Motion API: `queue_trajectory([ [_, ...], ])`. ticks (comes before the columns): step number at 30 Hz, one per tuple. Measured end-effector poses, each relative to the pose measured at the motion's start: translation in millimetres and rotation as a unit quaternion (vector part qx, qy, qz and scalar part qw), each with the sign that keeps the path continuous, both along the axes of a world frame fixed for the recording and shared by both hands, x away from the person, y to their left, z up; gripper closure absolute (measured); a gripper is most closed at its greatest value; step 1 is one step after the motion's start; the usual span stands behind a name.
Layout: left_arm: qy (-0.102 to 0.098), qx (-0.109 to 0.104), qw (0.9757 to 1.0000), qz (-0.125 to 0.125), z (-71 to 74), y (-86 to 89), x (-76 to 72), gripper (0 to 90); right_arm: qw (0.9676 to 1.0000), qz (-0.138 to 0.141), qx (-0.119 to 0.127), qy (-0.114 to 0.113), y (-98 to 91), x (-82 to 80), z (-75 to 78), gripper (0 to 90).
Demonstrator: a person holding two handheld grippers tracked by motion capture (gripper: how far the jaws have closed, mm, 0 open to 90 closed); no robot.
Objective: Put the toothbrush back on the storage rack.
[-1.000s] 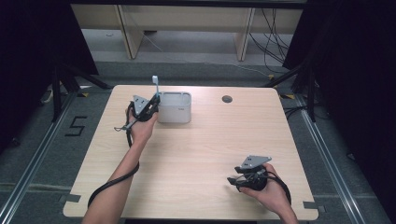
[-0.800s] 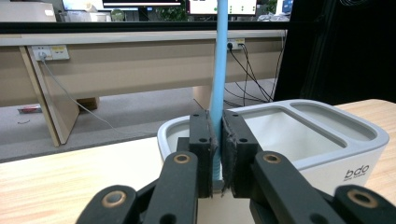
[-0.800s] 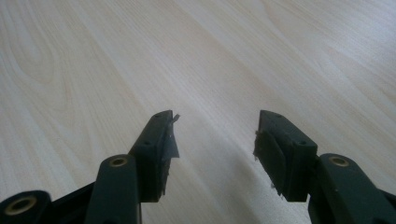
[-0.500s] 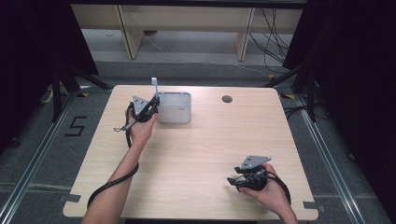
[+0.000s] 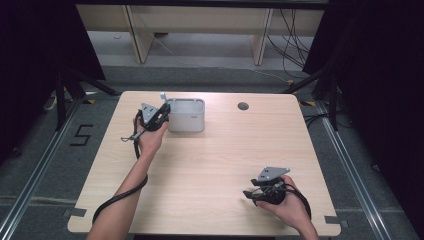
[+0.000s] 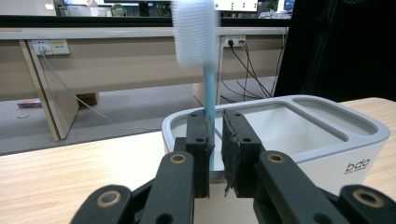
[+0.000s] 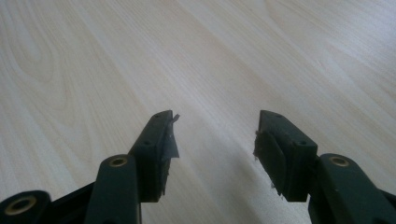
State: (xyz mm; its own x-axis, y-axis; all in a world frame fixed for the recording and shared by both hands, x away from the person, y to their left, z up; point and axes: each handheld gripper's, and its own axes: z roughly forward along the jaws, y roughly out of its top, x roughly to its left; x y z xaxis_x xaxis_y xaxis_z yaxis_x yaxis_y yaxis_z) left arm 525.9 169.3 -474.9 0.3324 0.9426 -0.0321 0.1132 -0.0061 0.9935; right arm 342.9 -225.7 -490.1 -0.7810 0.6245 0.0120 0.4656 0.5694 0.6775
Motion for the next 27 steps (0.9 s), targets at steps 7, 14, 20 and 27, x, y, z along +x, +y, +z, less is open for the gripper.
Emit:
queue_trajectory([
  [7,0.000,-0.004,1.0000,0.002,0.7,1.3,-2.2,72.8,1.0000,0.001,-0.002,0.003,0.1,-0.1,0.1,47.1],
  [14,-0.006,0.003,1.0000,0.003,-0.3,3.9,-8.3,60.3,1.0000,-0.001,0.000,0.001,0.2,0.1,-0.6,47.1],
  [20,-0.007,0.004,0.9999,-0.007,1.8,4.4,-14.7,52.0,1.0000,-0.006,0.003,0.008,1.2,-0.7,-0.1,47.0],
  [27,-0.002,0.006,0.9996,-0.026,6.5,6.5,-25.1,46.9,0.9999,-0.003,-0.002,0.010,0.5,-1.0,0.5,47.0],
])
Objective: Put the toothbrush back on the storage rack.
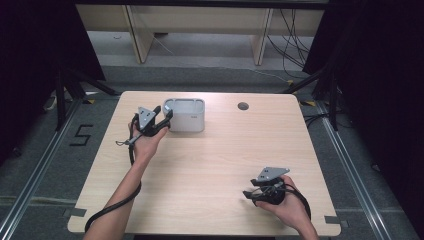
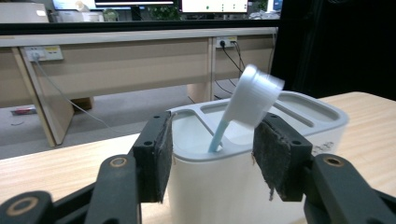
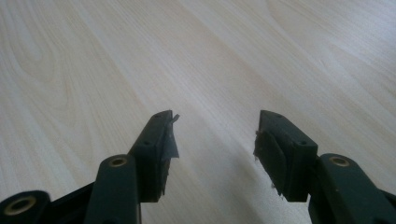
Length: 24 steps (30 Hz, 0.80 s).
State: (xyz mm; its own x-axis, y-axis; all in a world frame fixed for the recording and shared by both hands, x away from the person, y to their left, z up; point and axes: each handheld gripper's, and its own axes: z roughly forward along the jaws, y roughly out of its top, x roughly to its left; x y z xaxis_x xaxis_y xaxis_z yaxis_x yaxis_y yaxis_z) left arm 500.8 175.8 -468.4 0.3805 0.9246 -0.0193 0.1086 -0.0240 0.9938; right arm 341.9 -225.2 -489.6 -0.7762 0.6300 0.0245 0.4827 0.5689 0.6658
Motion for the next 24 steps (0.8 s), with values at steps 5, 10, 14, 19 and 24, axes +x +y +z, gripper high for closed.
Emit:
queue_trajectory([
  [5,0.011,0.000,0.9999,-0.002,0.6,4.0,-10.6,44.1,1.0000,0.004,-0.001,-0.003,-0.1,0.6,-0.3,47.0],
  [10,0.020,0.008,0.9998,-0.001,-0.5,8.7,-18.2,41.8,1.0000,-0.002,0.005,-0.003,1.4,-0.1,-1.6,46.9],
  [14,0.030,0.017,0.9994,-0.009,-0.4,10.9,-28.7,42.2,1.0000,-0.004,0.005,-0.002,1.5,0.1,-1.6,46.9],
  [19,0.033,0.019,0.9992,-0.006,-1.8,16.1,-43.8,42.0,1.0000,0.002,0.001,0.001,0.2,0.6,0.2,46.9],
  [24,0.026,0.020,0.9994,-0.010,-4.2,23.2,-59.6,41.5,1.0000,0.000,0.007,-0.004,1.3,0.7,-1.1,46.9],
])
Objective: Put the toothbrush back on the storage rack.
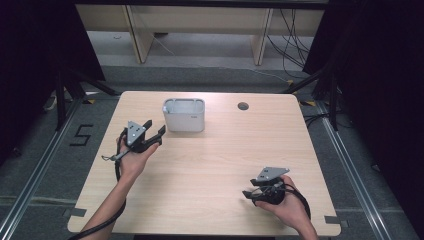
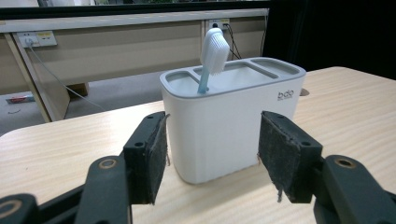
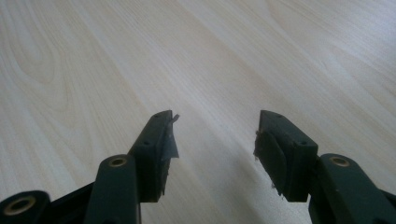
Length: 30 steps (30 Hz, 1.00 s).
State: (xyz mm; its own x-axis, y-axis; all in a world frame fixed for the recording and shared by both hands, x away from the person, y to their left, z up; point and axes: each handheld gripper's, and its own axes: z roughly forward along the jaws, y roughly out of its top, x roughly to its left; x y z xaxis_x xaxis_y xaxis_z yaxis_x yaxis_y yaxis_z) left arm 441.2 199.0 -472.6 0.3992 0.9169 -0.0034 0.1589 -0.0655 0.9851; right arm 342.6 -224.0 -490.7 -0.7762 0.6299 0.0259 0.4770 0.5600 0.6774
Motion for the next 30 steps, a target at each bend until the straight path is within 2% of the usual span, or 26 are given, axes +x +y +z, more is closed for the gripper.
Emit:
queue_trajectory([
  [2,-0.009,-0.004,0.9999,-0.005,-1.2,1.8,-5.3,41.2,1.0000,0.001,0.000,0.002,-0.1,0.4,0.0,46.9],
  [6,-0.010,-0.001,0.9999,-0.007,-4.2,5.3,-18.7,40.8,1.0000,0.002,-0.002,0.003,0.5,0.4,-0.7,46.9],
  [8,-0.012,0.002,0.9999,-0.010,-6.8,7.5,-25.5,40.8,0.9999,-0.003,-0.007,0.012,0.4,-0.8,0.7,46.9],
  [10,-0.012,0.002,0.9999,-0.010,-9.2,9.1,-31.1,40.8,0.9999,-0.003,-0.006,0.012,0.4,-0.8,0.6,46.9],
  [11,-0.013,0.001,0.9998,-0.013,-11.2,10.0,-34.1,40.7,1.0000,0.000,0.001,0.001,0.8,0.2,-1.2,46.9],
  [13,-0.013,0.003,0.9997,-0.019,-15.6,11.4,-40.9,40.5,1.0000,0.004,-0.001,-0.007,0.2,1.0,-1.4,46.8],
  [16,-0.015,0.004,0.9996,-0.023,-22.7,14.1,-50.9,40.4,1.0000,0.002,0.000,-0.003,0.1,0.5,-0.9,46.8],
  [24,-0.010,0.004,0.9998,-0.018,-38.6,23.2,-73.8,40.6,0.9999,0.004,0.000,-0.010,0.2,0.9,-0.9,46.8],
  [26,-0.008,0.005,0.9998,-0.016,-41.3,25.0,-77.7,40.6,1.0000,0.002,-0.001,-0.007,0.4,0.5,-0.7,46.8],
  [27,-0.015,-0.001,0.9997,-0.018,-43.7,25.3,-78.2,40.6,1.0000,0.004,-0.001,-0.008,0.6,0.6,-0.8,46.8],
  [29,-0.008,0.005,0.9999,-0.014,-45.6,27.1,-82.8,40.6,1.0000,0.002,-0.006,0.004,0.5,-0.2,1.0,46.8],
  [30,-0.011,0.004,0.9998,-0.014,-46.4,27.4,-83.6,40.6,1.0000,0.000,-0.005,0.005,0.8,-0.5,0.9,46.8],
])
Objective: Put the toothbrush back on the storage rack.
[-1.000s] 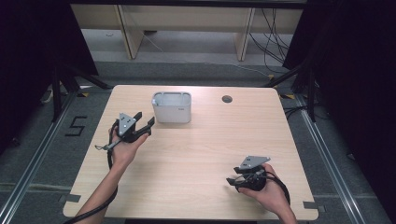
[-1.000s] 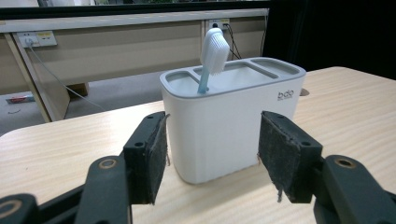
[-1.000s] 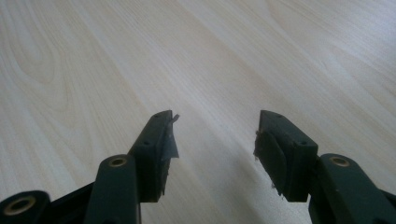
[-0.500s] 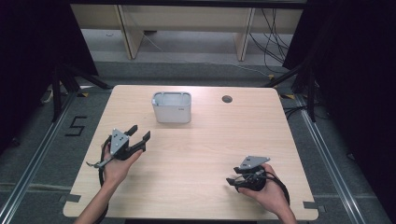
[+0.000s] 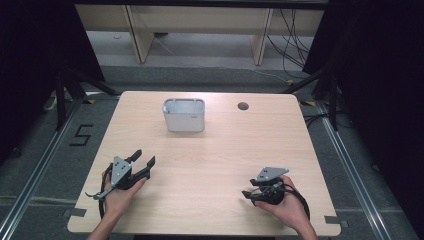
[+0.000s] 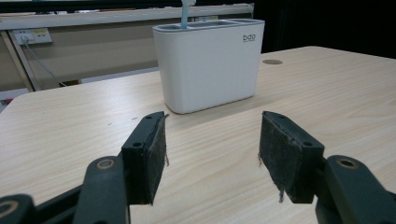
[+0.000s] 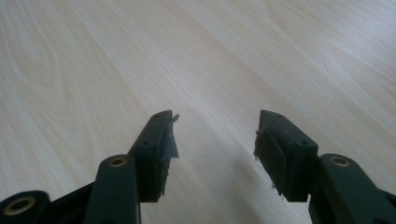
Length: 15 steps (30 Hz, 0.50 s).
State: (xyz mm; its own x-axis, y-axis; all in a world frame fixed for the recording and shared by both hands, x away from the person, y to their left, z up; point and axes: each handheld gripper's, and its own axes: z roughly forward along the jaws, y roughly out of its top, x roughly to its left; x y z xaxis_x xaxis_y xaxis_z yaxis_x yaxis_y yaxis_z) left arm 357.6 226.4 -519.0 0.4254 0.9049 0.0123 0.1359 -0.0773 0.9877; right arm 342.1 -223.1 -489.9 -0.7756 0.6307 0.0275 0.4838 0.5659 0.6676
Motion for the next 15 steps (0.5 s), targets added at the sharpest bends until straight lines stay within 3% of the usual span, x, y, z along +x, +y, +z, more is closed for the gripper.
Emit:
queue_trajectory([
  [4,-0.010,-0.009,0.9999,0.003,-4.0,0.9,-3.4,40.6,1.0000,0.005,0.000,-0.002,0.3,0.4,-0.4,46.8],
  [7,-0.002,-0.006,1.0000,0.006,-5.9,1.6,-6.5,40.6,1.0000,0.003,0.000,-0.002,0.2,0.4,-0.7,46.8],
  [12,-0.014,-0.011,0.9998,0.006,-7.0,1.2,-7.0,40.8,1.0000,0.000,0.008,0.001,2.3,-0.5,-3.0,46.7],
  [15,-0.007,-0.006,0.9999,0.012,-6.1,1.5,-9.1,40.5,0.9999,0.008,0.007,-0.003,1.7,1.3,-4.3,46.7],
])
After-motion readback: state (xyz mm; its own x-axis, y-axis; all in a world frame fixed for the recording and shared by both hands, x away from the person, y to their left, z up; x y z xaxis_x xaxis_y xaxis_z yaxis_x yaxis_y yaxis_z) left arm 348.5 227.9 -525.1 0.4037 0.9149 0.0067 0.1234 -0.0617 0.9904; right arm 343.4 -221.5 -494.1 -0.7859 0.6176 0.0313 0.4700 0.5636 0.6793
